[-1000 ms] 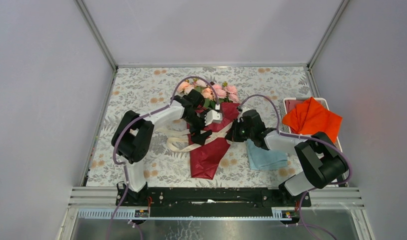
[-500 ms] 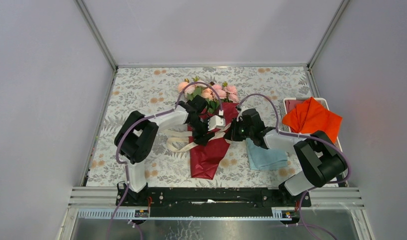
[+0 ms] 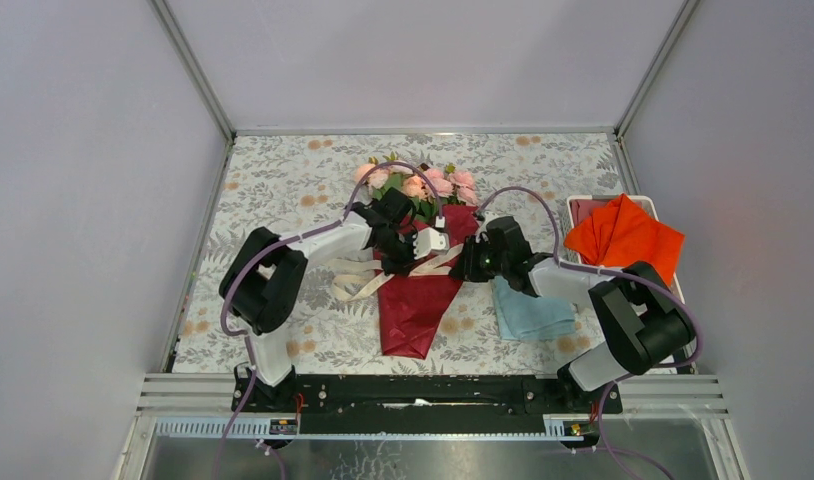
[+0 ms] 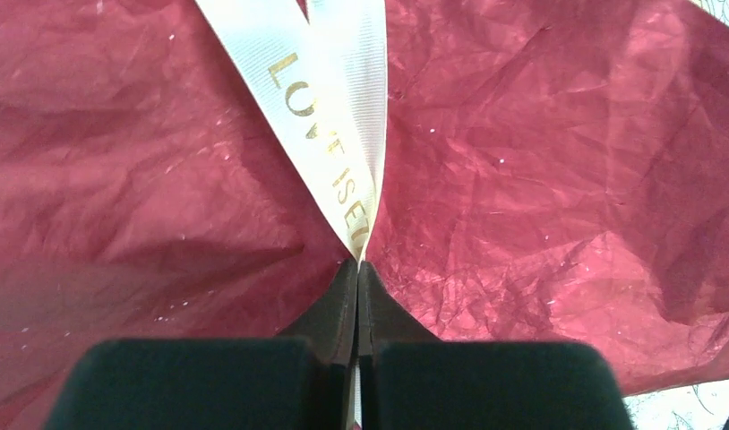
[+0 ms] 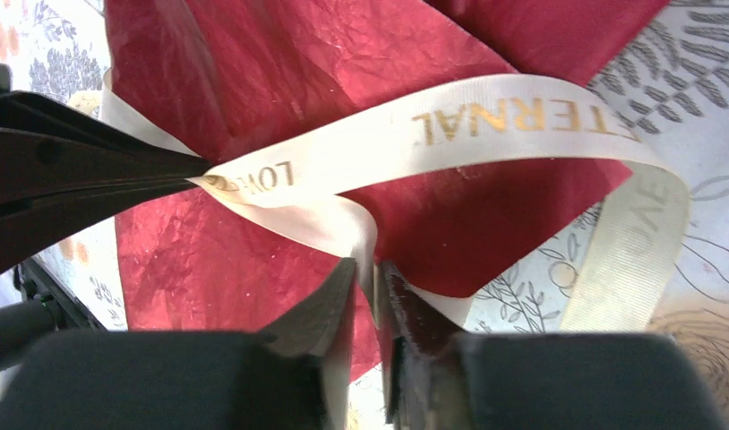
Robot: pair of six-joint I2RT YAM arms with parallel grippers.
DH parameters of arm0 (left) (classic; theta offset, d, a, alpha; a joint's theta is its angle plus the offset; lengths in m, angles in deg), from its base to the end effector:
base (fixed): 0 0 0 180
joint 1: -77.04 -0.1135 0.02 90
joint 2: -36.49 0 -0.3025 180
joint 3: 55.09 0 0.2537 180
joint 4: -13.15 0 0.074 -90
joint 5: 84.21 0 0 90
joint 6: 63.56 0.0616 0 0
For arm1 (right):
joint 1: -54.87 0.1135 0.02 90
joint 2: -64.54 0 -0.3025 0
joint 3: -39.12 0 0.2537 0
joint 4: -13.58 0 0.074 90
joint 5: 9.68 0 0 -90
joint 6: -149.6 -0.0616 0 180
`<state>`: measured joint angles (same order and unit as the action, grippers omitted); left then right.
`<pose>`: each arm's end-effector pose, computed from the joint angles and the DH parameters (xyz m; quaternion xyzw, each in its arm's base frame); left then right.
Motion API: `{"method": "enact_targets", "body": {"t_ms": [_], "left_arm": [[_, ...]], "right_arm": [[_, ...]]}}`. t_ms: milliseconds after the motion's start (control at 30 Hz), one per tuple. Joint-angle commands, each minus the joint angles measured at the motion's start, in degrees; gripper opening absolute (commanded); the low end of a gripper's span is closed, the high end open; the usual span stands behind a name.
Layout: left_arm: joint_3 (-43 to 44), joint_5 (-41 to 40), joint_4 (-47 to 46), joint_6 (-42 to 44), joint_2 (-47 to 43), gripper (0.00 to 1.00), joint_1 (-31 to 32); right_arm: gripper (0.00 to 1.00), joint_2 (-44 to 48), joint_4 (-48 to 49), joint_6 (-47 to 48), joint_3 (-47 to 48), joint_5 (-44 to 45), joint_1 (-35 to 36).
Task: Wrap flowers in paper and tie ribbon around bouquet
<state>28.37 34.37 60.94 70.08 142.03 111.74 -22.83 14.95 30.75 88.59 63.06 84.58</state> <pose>0.2958 -0.2407 0.1893 0.6361 0.7125 -0.2291 0.1878 0.2628 0.1710 0.1808 -0.0741 0.8825 0.3344 0.3224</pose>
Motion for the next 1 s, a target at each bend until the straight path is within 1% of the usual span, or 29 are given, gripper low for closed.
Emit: {"method": "enact_targets", "body": {"t_ms": [0,33,100,167,267,333,400,533,600,800,967], "left_arm": [[2.43,-4.19,-1.14,-1.38,-3.61,0.00,0.01],[2.91,-5.29,-1.20,-1.97,-4.39,0.00,0.02],[3.72,-6.95,-1.04,-2.45,-5.94,0.00,-0.06],[3.87,-7.15,-0.96,-1.98,-7.56,0.00,-0.07],[4.16,-6.55,-0.89,-1.69,-8.13,0.00,-0.07],[4.76,-6.69,-0.89,-1.83,-7.92,0.00,-0.07],[5.42,-6.41,-0.93,-1.95,-7.67,0.00,-0.08],[6.20,-5.82,-0.85,-2.09,-7.44,0.00,-0.07],[6.18,-5.73,-0.84,-2.15,-7.49,0.00,-0.07],[6.22,-5.30,-0.63,-2.17,-7.11,0.00,-0.07],[6.76,-5.12,-0.55,-2.39,-7.01,0.00,-0.07]], "right_arm": [[0.31,3.92,-3.55,3.50,2.88,-0.95,-2.53],[0.37,5.05,-4.94,4.35,3.21,-1.46,-3.50],[0.44,7.89,-7.48,5.67,3.63,-2.68,-6.16],[0.47,11.18,-9.59,6.76,3.94,-2.96,-8.77],[0.50,13.91,-13.98,9.27,5.62,1.06,-11.49],[0.50,12.88,-17.22,10.79,6.49,4.12,-12.63],[0.50,9.25,-19.16,12.69,8.07,5.71,-12.88],[0.50,2.02,-23.40,14.42,11.96,3.43,-12.84],[0.51,0.54,-23.37,14.31,11.84,3.26,-12.83],[0.51,-4.95,-19.48,13.82,11.85,-1.13,-12.84],[0.49,-9.97,-12.77,11.26,12.55,-5.58,-12.84]]}}
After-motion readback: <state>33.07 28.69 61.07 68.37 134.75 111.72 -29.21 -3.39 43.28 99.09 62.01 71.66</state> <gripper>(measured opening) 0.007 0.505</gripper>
